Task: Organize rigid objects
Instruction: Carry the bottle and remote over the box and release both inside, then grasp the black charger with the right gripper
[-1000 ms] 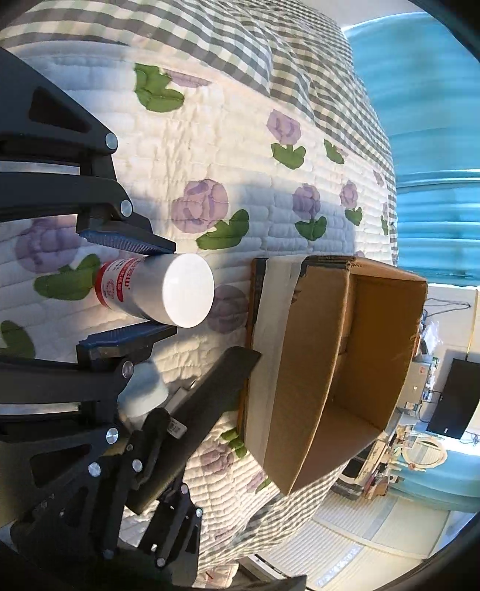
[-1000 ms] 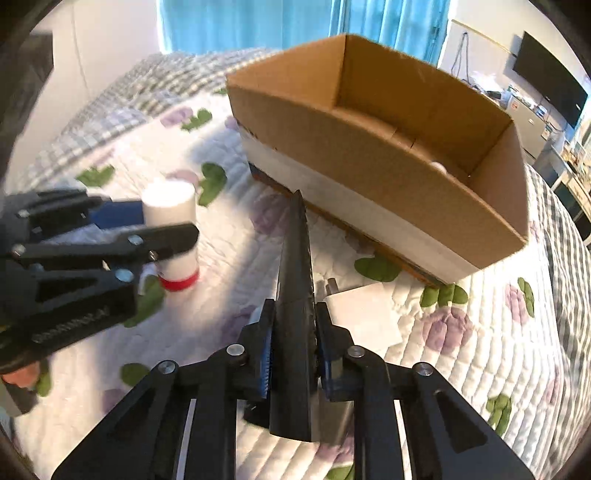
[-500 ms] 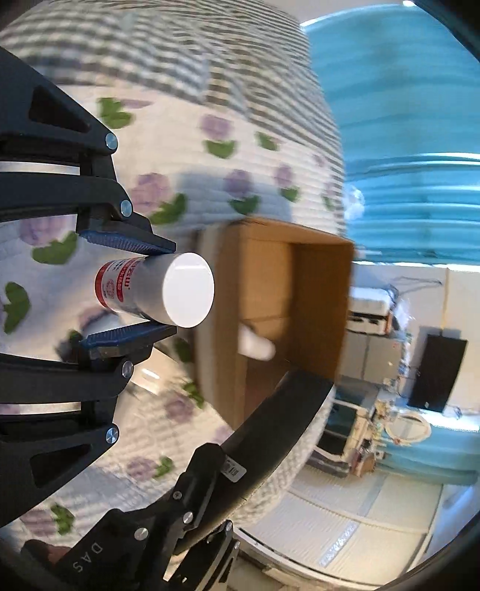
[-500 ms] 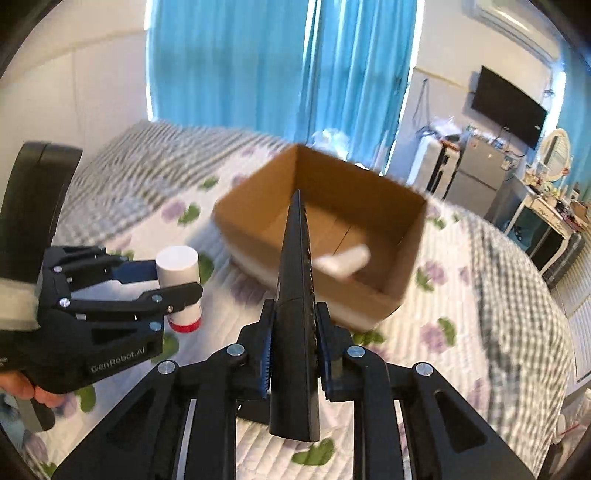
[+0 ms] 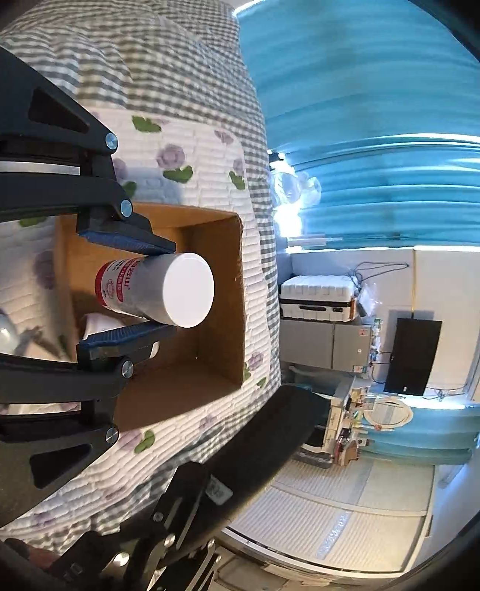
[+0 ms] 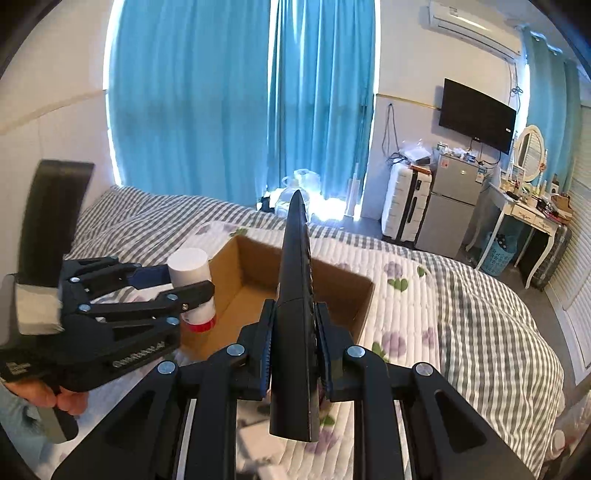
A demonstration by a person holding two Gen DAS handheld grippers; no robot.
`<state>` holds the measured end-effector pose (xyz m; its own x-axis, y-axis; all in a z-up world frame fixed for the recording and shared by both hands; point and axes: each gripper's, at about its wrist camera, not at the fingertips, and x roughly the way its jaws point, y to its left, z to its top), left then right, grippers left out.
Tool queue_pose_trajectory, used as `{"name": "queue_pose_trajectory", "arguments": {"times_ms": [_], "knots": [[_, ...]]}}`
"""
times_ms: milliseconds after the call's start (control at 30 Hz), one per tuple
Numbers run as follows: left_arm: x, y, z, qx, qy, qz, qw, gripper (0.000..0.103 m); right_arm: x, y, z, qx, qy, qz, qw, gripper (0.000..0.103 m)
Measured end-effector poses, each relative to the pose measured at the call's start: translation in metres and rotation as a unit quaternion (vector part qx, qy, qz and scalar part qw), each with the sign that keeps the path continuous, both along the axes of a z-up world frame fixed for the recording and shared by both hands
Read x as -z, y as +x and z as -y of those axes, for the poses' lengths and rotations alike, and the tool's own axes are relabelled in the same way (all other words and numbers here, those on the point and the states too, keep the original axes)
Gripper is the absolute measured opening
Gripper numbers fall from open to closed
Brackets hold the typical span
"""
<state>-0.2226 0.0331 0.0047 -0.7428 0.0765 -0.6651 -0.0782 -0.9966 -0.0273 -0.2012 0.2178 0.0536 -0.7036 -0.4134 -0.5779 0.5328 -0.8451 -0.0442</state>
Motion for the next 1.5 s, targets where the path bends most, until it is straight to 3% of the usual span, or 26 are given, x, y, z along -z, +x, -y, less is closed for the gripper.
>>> {"name": "queue_pose_trajectory", "arguments": {"times_ms": [167, 333, 467, 700, 967, 1267, 1300, 1367, 1433, 1500], "knots": [[0.039, -0.041, 0.000, 0.005, -0.011, 0.051, 0.9986, 0.037, 0.024, -0.032, 0.007, -0.001, 0.006, 0.020, 1.000, 0.019], [0.076, -0.058, -0.005, 0.010, -0.023, 0.098, 0.9948, 0.037, 0.061, -0.056, 0.009, -0.007, 0.012, 0.047, 0.999, 0.019], [0.087, -0.058, -0.010, 0.010, -0.036, 0.099, 0.9944, 0.039, 0.082, -0.066, 0.003, -0.005, 0.007, 0.064, 0.998, 0.019], [0.064, -0.049, -0.009, -0.003, -0.027, 0.064, 0.9976, 0.061, 0.085, -0.071, -0.005, 0.007, -0.002, 0.067, 0.998, 0.019], [0.041, -0.031, 0.021, -0.038, -0.010, 0.041, 0.9984, 0.067, 0.083, -0.067, 0.003, 0.012, 0.005, 0.064, 0.998, 0.019], [0.045, -0.022, 0.044, -0.043, -0.013, 0.030, 0.9985, 0.067, 0.126, -0.087, 0.030, 0.020, 0.030, 0.093, 0.995, 0.019], [0.045, -0.021, 0.045, -0.043, -0.012, 0.028, 0.9986, 0.067, 0.128, -0.089, 0.029, 0.027, 0.025, 0.094, 0.995, 0.020], [0.044, -0.019, 0.046, -0.042, -0.010, 0.024, 0.9988, 0.067, 0.129, -0.091, 0.024, 0.036, 0.018, 0.094, 0.995, 0.033], [0.041, -0.015, 0.046, -0.042, -0.011, 0.020, 0.9988, 0.067, 0.124, -0.087, 0.020, 0.038, 0.012, 0.087, 0.995, 0.054], [0.036, -0.007, 0.047, -0.045, -0.011, 0.014, 0.9988, 0.067, 0.111, -0.079, 0.012, 0.046, 0.009, 0.071, 0.996, 0.056]]}}
